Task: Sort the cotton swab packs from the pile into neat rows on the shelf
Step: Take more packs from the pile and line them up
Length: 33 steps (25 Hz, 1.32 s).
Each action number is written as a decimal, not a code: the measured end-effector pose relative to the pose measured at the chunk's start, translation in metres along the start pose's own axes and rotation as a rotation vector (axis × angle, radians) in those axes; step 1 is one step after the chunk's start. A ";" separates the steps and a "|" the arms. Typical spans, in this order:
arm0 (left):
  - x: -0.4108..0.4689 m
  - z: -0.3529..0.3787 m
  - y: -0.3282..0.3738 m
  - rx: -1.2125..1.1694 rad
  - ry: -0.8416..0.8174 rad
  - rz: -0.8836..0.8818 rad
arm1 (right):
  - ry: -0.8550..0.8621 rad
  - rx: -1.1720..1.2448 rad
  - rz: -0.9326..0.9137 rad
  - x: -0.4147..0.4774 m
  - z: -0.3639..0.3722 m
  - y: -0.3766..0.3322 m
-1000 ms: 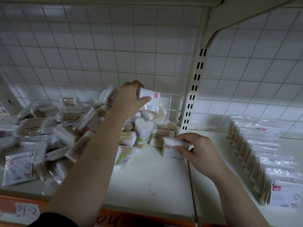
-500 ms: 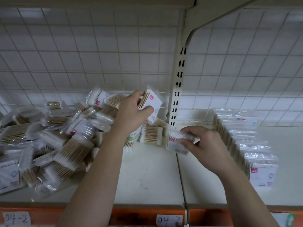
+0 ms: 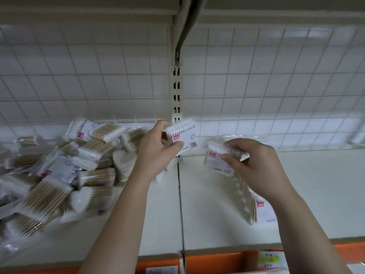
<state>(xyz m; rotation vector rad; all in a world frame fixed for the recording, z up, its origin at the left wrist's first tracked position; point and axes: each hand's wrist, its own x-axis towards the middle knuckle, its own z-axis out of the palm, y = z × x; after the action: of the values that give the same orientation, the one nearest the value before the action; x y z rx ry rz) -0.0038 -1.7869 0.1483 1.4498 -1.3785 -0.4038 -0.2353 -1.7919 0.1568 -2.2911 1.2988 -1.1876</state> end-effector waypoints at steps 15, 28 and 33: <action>0.002 0.105 0.070 0.148 0.084 0.217 | 0.089 -0.068 0.017 0.022 -0.112 0.113; 0.009 0.171 0.101 0.602 0.018 0.306 | -0.092 -0.084 0.029 0.024 -0.112 0.204; 0.009 0.184 0.098 0.692 0.008 0.339 | -0.130 -0.070 -0.051 0.033 -0.093 0.219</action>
<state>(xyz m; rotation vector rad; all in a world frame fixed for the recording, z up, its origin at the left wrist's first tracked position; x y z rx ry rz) -0.2008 -1.8547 0.1597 1.6980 -1.8182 0.3356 -0.4276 -1.9282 0.1103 -2.4200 1.2601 -1.0045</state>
